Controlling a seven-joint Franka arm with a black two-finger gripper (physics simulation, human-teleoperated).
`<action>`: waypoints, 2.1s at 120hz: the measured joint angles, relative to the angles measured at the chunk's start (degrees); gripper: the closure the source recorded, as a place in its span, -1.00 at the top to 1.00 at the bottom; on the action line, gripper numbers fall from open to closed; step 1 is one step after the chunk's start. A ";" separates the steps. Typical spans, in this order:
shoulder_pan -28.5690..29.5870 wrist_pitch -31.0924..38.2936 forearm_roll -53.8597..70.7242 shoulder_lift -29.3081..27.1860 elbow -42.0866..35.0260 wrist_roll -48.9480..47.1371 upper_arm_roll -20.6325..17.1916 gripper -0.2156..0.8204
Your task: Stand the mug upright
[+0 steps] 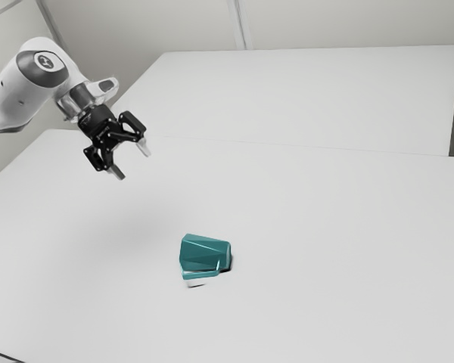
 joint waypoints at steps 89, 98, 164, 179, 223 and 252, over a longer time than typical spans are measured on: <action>-0.47 11.32 -8.20 1.29 -18.45 7.22 1.05 0.58; -0.55 12.08 -8.37 1.24 -20.01 8.23 1.05 0.58; -4.25 19.37 -11.71 1.49 -24.00 12.99 0.54 0.58; -4.42 22.29 -12.97 1.82 -24.62 14.00 0.54 0.58; -4.64 26.06 -17.80 2.15 -27.22 19.04 0.52 0.58; -5.27 26.64 -20.15 2.15 -27.56 22.08 -1.65 0.58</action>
